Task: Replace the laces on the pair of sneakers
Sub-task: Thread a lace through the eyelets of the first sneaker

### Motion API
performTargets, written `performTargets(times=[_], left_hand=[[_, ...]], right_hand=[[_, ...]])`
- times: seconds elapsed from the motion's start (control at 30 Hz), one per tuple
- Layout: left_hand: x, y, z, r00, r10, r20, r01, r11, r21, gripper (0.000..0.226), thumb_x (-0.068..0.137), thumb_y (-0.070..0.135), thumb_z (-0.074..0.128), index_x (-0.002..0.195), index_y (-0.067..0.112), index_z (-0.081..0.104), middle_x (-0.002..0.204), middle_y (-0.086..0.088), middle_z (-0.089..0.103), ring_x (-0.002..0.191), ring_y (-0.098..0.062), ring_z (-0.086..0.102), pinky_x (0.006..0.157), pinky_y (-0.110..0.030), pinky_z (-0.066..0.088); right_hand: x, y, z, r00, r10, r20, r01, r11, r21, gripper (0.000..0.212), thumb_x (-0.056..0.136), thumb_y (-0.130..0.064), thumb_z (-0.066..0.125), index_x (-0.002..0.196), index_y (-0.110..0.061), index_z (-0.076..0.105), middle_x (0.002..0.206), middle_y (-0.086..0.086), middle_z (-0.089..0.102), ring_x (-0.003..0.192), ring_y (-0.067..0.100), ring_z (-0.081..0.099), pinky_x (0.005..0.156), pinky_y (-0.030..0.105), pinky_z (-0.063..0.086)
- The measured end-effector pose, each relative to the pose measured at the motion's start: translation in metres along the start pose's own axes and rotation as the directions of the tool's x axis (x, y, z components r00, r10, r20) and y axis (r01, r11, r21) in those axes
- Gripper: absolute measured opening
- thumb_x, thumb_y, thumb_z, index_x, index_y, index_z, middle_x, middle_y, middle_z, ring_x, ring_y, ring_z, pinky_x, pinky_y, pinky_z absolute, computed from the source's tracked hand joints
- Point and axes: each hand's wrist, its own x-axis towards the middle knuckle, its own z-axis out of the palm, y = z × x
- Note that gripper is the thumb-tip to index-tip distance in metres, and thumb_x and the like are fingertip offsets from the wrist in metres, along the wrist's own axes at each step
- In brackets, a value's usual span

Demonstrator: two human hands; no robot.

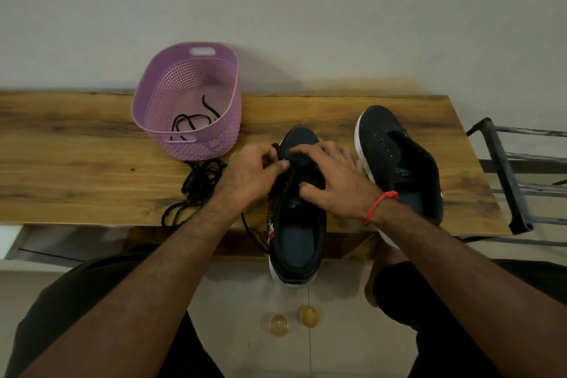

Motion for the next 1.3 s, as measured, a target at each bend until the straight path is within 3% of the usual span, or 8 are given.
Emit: performTargets(times=[0.2, 0.37, 0.53, 0.6, 0.83, 1.0, 1.17, 1.3], left_hand=[[0.006, -0.001, -0.034, 0.819, 0.014, -0.573, -0.176, 0.958, -0.228, 0.005, 0.106, 0.025, 0.050, 0.107, 0.021, 0.051, 0.083, 0.011, 0.063, 0.071, 0.017, 0.058, 0.058, -0.004, 0.044], [0.006, -0.002, -0.027, 0.947, 0.046, -0.319, -0.074, 0.994, -0.075, 0.013, 0.103, 0.035, 0.055, 0.108, 0.023, 0.057, 0.087, 0.010, 0.064, 0.073, 0.001, 0.061, 0.055, -0.017, 0.045], [0.000, -0.003, -0.022, 0.986, -0.158, 0.047, 0.145, 0.966, 0.215, 0.044, 0.094, 0.055, 0.061, 0.127, 0.028, 0.051, 0.103, 0.005, 0.062, 0.091, -0.014, 0.062, 0.075, -0.036, 0.053], [-0.002, -0.004, -0.021, 0.985, -0.171, 0.029, 0.157, 0.951, 0.268, 0.050, 0.096, 0.049, 0.061, 0.135, 0.023, 0.044, 0.111, -0.004, 0.063, 0.096, -0.022, 0.064, 0.083, -0.042, 0.055], [0.002, -0.004, -0.026, 0.992, -0.122, 0.032, 0.118, 0.986, 0.121, 0.019, 0.104, 0.020, 0.051, 0.119, 0.021, 0.063, 0.102, 0.002, 0.061, 0.071, -0.005, 0.053, 0.054, -0.019, 0.040], [-0.001, -0.009, -0.032, 0.997, -0.070, -0.031, 0.076, 0.953, 0.293, 0.017, 0.100, 0.028, 0.060, 0.114, 0.025, 0.069, 0.104, -0.002, 0.070, 0.090, -0.017, 0.067, 0.082, -0.040, 0.058], [-0.006, -0.005, -0.019, 0.990, 0.138, -0.009, -0.114, 0.853, 0.509, 0.022, 0.100, 0.040, 0.057, 0.119, 0.037, 0.067, 0.119, 0.006, 0.062, 0.118, -0.021, 0.049, 0.102, -0.049, 0.035], [-0.005, -0.004, -0.004, 0.996, 0.081, 0.044, -0.092, 0.827, 0.555, 0.020, 0.096, 0.044, 0.061, 0.114, 0.037, 0.062, 0.127, 0.005, 0.056, 0.123, -0.023, 0.039, 0.099, -0.048, 0.028]], right_hand=[[0.001, 0.001, -0.002, 0.998, 0.040, 0.044, -0.042, 0.998, 0.038, 0.081, 0.068, -0.058, 0.050, 0.144, -0.046, 0.024, 0.140, -0.006, 0.028, 0.123, 0.019, 0.026, 0.099, 0.041, 0.022], [0.002, 0.003, 0.004, 0.997, 0.035, 0.073, -0.035, 0.999, -0.006, 0.083, 0.068, -0.061, 0.050, 0.144, -0.048, 0.018, 0.141, -0.006, 0.026, 0.122, 0.019, 0.026, 0.094, 0.038, 0.019], [0.001, 0.004, 0.004, 0.997, 0.037, 0.064, -0.037, 0.999, 0.001, 0.082, 0.069, -0.061, 0.050, 0.144, -0.048, 0.018, 0.141, -0.006, 0.028, 0.122, 0.020, 0.027, 0.094, 0.038, 0.019], [0.001, 0.004, 0.004, 0.997, 0.036, 0.066, -0.036, 0.999, 0.000, 0.081, 0.070, -0.061, 0.050, 0.144, -0.048, 0.019, 0.141, -0.006, 0.029, 0.125, 0.021, 0.028, 0.094, 0.037, 0.019], [0.000, 0.006, 0.002, 0.998, 0.033, 0.055, -0.035, 0.998, 0.043, 0.071, 0.080, -0.059, 0.053, 0.144, -0.047, 0.025, 0.143, -0.007, 0.031, 0.128, 0.022, 0.029, 0.094, 0.039, 0.019], [-0.001, 0.005, 0.000, 0.998, 0.021, 0.051, -0.024, 0.999, 0.041, 0.063, 0.088, -0.050, 0.058, 0.144, -0.047, 0.029, 0.146, -0.007, 0.033, 0.131, 0.022, 0.028, 0.094, 0.039, 0.019], [-0.001, 0.005, 0.000, 0.998, 0.023, 0.058, -0.026, 0.999, 0.042, 0.063, 0.088, -0.048, 0.058, 0.145, -0.046, 0.030, 0.148, -0.007, 0.032, 0.132, 0.023, 0.027, 0.094, 0.039, 0.018], [0.000, 0.005, 0.002, 0.998, 0.033, 0.053, -0.035, 0.999, 0.031, 0.063, 0.086, -0.051, 0.056, 0.143, -0.048, 0.030, 0.148, -0.008, 0.033, 0.133, 0.022, 0.027, 0.094, 0.040, 0.018]])
